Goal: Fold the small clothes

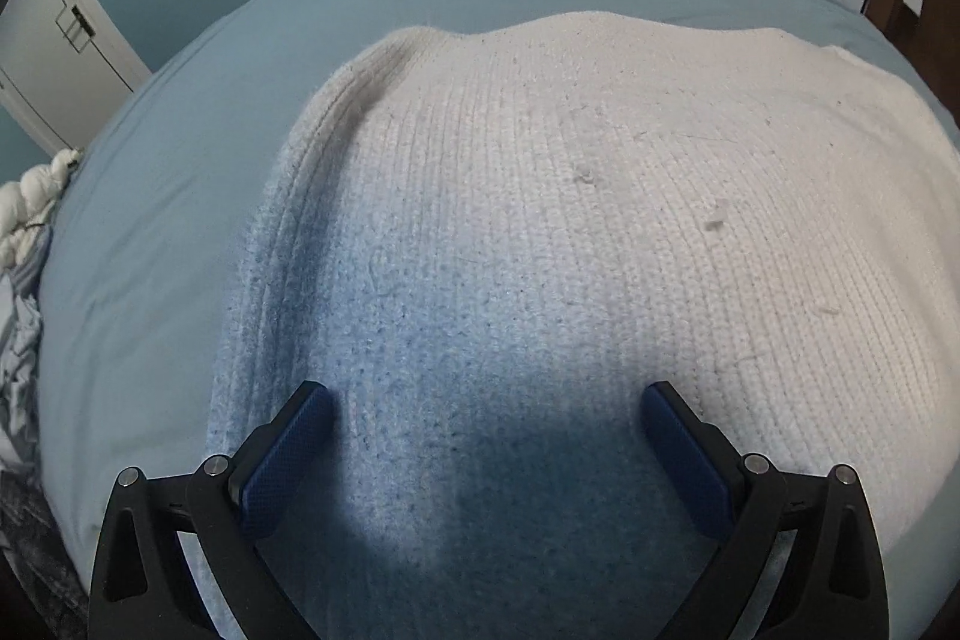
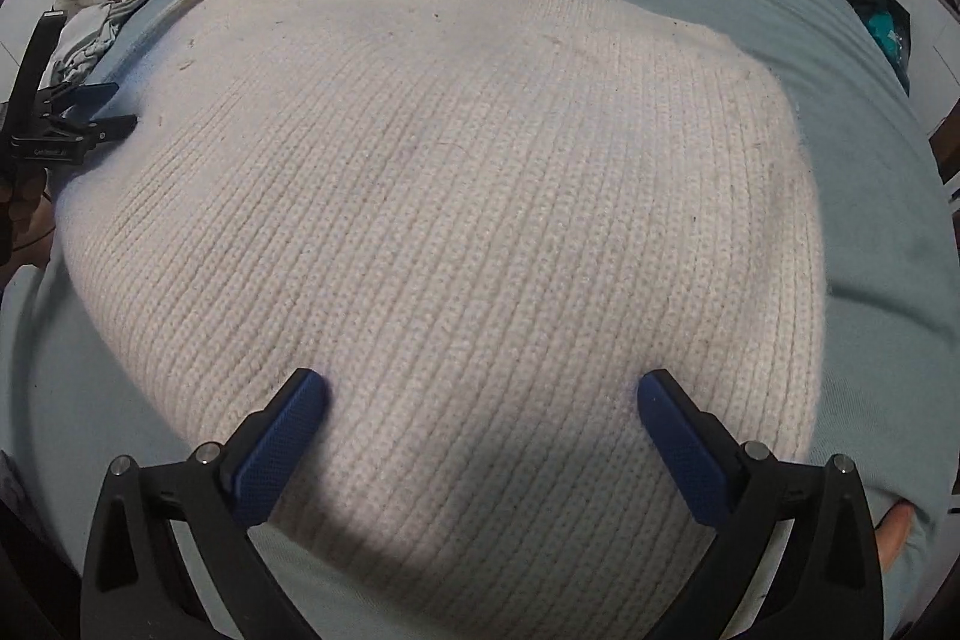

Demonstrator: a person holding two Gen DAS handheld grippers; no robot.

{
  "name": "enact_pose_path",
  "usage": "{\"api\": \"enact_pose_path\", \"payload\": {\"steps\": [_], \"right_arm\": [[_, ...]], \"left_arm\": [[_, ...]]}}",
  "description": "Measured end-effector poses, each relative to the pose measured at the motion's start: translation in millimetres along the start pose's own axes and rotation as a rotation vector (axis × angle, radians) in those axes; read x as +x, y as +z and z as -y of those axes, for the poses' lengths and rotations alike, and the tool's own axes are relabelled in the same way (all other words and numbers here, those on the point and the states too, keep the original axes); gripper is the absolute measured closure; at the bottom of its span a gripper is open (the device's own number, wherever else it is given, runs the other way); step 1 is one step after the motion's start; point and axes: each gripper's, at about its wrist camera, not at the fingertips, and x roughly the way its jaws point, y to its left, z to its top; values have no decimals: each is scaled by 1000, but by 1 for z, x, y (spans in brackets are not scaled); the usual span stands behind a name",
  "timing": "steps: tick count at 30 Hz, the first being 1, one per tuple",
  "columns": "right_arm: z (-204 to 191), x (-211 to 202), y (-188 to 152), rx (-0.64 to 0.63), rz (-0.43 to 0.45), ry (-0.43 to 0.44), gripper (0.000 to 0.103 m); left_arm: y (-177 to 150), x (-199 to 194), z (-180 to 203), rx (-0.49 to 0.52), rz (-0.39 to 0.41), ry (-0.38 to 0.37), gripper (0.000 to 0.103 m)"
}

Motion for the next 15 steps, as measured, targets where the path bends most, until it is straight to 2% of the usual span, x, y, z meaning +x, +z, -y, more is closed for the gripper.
{"api": "enact_pose_path", "payload": {"steps": [2,3,7,10,13,15], "right_arm": [[1,-6,7,17,-34,-3,1],[2,-12,10,32,-22,-1,1],[17,-57,9,114,167,5,1],[37,-74,6,207,244,-35,1],[60,-73,-2,303,252,-48,1],[62,-58,-7,341,192,-47,1]], "left_arm": [[4,-11,10,29,-2,30,0],[6,-18,14,45,11,24,0],[11,-44,20,80,106,10,0],[15,-53,13,52,156,36,0],[10,-48,2,-8,147,36,0],[1,-44,-3,-56,100,22,0]]}}
